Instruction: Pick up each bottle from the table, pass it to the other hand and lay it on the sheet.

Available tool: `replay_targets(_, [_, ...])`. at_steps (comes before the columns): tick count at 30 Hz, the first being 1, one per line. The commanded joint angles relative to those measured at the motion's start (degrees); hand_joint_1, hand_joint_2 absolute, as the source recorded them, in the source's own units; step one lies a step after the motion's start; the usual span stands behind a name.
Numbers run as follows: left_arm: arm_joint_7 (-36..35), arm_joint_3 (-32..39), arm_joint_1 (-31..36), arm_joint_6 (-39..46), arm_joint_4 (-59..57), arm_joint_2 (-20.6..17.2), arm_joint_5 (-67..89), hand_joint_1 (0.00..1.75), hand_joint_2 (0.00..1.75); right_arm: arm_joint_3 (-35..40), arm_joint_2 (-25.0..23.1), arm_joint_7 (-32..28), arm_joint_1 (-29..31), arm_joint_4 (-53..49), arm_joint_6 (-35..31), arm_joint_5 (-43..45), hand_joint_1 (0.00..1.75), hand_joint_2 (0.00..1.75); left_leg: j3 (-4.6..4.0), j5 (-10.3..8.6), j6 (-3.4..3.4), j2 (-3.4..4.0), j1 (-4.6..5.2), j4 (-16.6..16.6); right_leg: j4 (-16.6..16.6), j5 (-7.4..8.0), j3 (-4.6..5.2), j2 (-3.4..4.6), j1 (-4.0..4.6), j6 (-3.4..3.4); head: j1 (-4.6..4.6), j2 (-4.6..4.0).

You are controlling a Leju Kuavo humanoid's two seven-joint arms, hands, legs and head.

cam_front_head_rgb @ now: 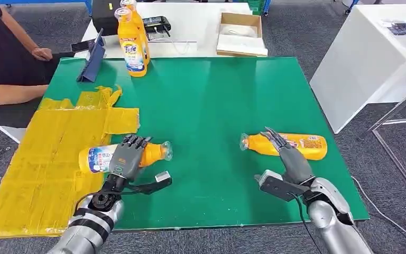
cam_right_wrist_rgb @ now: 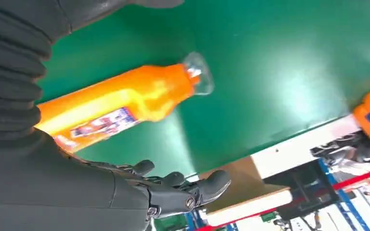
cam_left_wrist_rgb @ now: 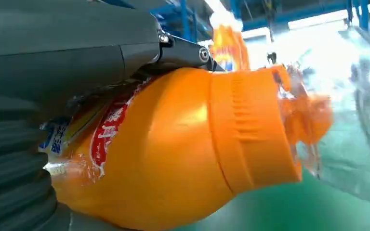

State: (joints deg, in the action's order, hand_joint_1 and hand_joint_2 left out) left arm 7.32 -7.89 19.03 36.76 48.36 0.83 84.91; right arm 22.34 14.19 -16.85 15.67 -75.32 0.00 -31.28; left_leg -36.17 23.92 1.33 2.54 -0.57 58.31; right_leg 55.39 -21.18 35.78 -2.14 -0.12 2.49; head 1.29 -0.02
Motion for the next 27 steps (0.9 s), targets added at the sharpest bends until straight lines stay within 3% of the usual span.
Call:
replay_targets(1, [-1.27, -1.75, 8.37, -3.10, -18.23, -1.87, -0.13, 1.75, 1.75, -0.18, 3.87, 1.15, 2.82, 2.73, 1.85, -1.02, 0.00, 1.75, 0.25, 0.07, -0.05, -0.16, 0.03, -0.07, 0.02, -0.11, -0.19, 0.08, -0.07, -0.06, 0.00, 0.00])
replay_targets(5, [-1.77, -2.06, 9.53, -5.78, -21.29, -1.99, 0.26, 1.75, 1.75, -1.09, 4.71, 0.31, 2.00, 3.36, 2.76, -0.82, 0.00, 1.75, 0.41, 0.09, -0.06, -0.34, 0.06, -0.09, 0.03, -0.17, -0.37, -0.01, -0.12, -0.08, 0.00, 0.00])
replay_targets(6, [-2.26, -2.21, 9.83, -6.10, -21.69, -2.03, 0.61, 0.00, 1.75, -1.00, 4.44, 0.28, 2.35, 3.77, 2.82, -0.90, 0.00, 1.75, 0.31, 0.06, -0.05, -0.24, 0.03, -0.09, -0.01, -0.09, -0.30, 0.00, -0.08, -0.07, 0.00, 0.00])
replay_targets(8, [-5.50, -3.05, 10.36, -6.23, -22.32, -2.43, 2.91, 0.00, 1.75, -0.76, 4.08, 0.33, 2.86, 4.46, 2.96, -1.34, 0.00, 1.75, 0.39, 0.07, -0.06, -0.23, 0.05, -0.09, 0.03, -0.10, -0.36, 0.11, -0.12, -0.09, 0.00, 0.00])
replay_targets(10, [-3.63, -2.17, 10.40, -7.07, -21.92, -2.54, 1.19, 0.00, 1.75, -0.76, 5.04, 0.69, 2.40, 4.22, 3.06, -1.72, 0.00, 1.75, 0.44, 0.06, -0.07, -0.19, 0.05, -0.12, 0.00, -0.07, -0.38, 0.19, -0.12, -0.11, -0.02, 0.00])
replay_targets(13, [5.69, 0.48, 10.54, -12.09, -19.53, -2.28, -6.96, 0.00, 1.75, -1.84, 7.65, 2.01, 1.76, 4.44, 3.99, -1.74, 0.00, 1.75, 0.38, 0.00, -0.06, -0.22, 0.02, -0.08, -0.01, -0.03, -0.37, -0.01, -0.07, -0.05, 0.00, 0.00])
replay_targets(14, [12.96, 2.02, 9.95, -14.46, -16.40, -1.79, -13.62, 0.00, 1.75, -2.64, 9.43, 2.59, 0.58, 4.04, 4.01, -2.06, 0.00, 1.75, 0.50, 0.01, -0.08, -0.28, 0.04, -0.10, 0.01, -0.07, -0.46, 0.04, -0.11, -0.07, 0.00, 0.00])
replay_targets(21, [12.87, -0.25, 8.22, -18.92, -9.85, -2.58, -17.38, 0.00, 1.75, -4.64, 10.52, 2.10, -0.78, 2.97, 4.61, -2.62, 0.00, 1.75, 0.61, -0.09, -0.01, -0.58, 0.07, -0.14, -0.01, -0.10, -0.67, -0.17, -0.16, -0.05, 0.00, 0.00])
replay_targets(23, [17.81, -0.82, 8.44, -21.21, -8.24, -2.95, -24.18, 0.00, 1.75, -5.20, 11.12, 2.82, -0.47, 3.49, 5.11, -2.74, 0.00, 1.75, 0.50, -0.11, 0.00, -0.52, 0.03, -0.09, -0.01, -0.04, -0.61, -0.24, -0.12, -0.04, 0.00, 0.00])
replay_targets(27, [21.12, -2.81, 7.93, -31.23, 0.24, -4.58, -38.08, 0.00, 1.75, -6.56, 10.43, 1.86, 1.53, 7.65, 5.93, -3.19, 0.00, 1.75, 0.35, -0.16, 0.00, -0.60, 0.04, -0.03, 0.02, -0.02, -0.48, -0.38, -0.11, -0.03, 0.02, 0.00])
